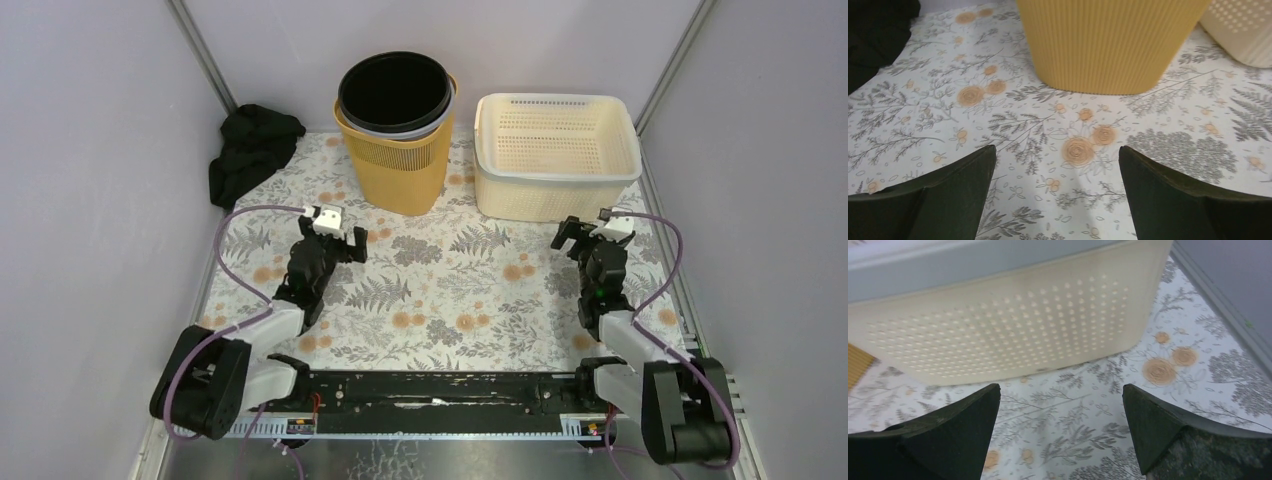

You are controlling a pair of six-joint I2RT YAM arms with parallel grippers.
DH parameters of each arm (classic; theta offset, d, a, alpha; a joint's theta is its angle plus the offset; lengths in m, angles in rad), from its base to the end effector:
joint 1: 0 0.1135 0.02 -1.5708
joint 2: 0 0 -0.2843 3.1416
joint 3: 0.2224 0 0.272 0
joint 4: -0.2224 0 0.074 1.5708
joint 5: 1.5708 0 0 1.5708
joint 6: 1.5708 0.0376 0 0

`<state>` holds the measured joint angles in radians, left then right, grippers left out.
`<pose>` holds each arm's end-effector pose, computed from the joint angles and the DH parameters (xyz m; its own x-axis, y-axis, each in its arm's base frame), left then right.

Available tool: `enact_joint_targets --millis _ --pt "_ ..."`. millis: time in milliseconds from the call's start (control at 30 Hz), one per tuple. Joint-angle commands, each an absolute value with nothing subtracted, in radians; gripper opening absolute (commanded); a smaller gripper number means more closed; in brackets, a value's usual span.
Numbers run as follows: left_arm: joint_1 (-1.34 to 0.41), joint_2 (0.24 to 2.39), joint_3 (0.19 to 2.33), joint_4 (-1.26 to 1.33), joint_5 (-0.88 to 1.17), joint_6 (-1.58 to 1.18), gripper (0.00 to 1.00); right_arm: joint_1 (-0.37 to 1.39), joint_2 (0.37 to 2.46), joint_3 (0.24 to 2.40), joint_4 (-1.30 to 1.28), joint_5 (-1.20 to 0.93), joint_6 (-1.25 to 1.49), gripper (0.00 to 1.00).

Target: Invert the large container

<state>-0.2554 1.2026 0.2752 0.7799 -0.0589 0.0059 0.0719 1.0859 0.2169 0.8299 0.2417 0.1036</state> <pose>0.2281 -0.0573 0.1861 -0.1410 0.0429 -0.9891 0.1967 0.9804 0.0145 0.2151 0.0065 0.1968 -0.0213 0.0991 -0.9948 0.1719 0.9806 0.0940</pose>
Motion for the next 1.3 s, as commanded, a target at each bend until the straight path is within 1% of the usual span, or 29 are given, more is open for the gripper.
enact_joint_targets --millis 0,100,167,200,333,433,500,567,633,733,800,833,933,1000,1167,1200,1267 --pt "-0.315 1.112 0.317 0.684 -0.147 0.035 1.0 0.075 0.971 0.334 0.621 0.131 0.257 0.99" --pt "-0.316 1.06 0.378 0.618 -0.071 -0.025 1.0 0.075 0.923 0.484 0.37 0.024 0.344 0.99" --pt "-0.336 1.022 0.452 0.49 -0.025 -0.035 1.0 0.075 0.905 0.626 0.071 -0.039 0.456 0.99" --pt "-0.349 0.995 0.488 0.445 -0.002 -0.029 1.0 0.075 0.905 0.689 -0.031 -0.087 0.493 0.99" --pt "-0.389 0.894 0.613 0.284 0.062 -0.032 1.0 0.075 0.91 0.823 -0.287 -0.304 0.547 0.99" --pt "-0.396 0.843 0.704 0.189 0.096 -0.081 1.0 0.075 0.877 0.836 -0.344 -0.438 0.506 0.99" --pt "-0.396 0.83 0.776 0.142 0.071 -0.176 1.0 0.074 0.848 0.847 -0.387 -0.478 0.483 0.99" --pt "-0.396 0.831 0.868 0.064 0.004 -0.298 1.0 0.075 0.823 0.864 -0.448 -0.434 0.498 0.99" --pt "-0.395 0.85 0.971 -0.07 -0.044 -0.391 1.0 0.075 0.813 0.887 -0.508 -0.404 0.525 0.99" --pt "-0.396 0.882 1.094 -0.217 -0.028 -0.416 1.0 0.075 0.834 0.916 -0.485 -0.548 0.517 0.99" --pt "-0.397 0.882 1.119 -0.247 -0.003 -0.428 1.0 0.074 0.865 0.942 -0.486 -0.584 0.518 0.99" --pt "-0.396 0.877 1.119 -0.245 -0.007 -0.45 1.0 0.075 0.879 0.958 -0.494 -0.582 0.514 0.99" --pt "-0.391 0.888 1.136 -0.327 -0.105 -0.585 1.0 0.075 0.916 0.999 -0.521 -0.555 0.487 0.99" --pt "-0.379 0.914 1.155 -0.359 -0.058 -0.591 1.0 0.075 0.941 1.037 -0.553 -0.517 0.475 0.99" --pt "-0.354 1.003 1.24 -0.452 -0.019 -0.579 1.0 0.075 1.015 1.134 -0.555 -0.444 0.481 1.0" --pt "-0.35 1.021 1.257 -0.467 -0.015 -0.575 1.0 0.075 1.038 1.156 -0.55 -0.436 0.482 0.99" --pt "-0.344 1.057 1.296 -0.509 -0.015 -0.552 1.0 0.075 1.089 1.211 -0.548 -0.412 0.48 0.93"
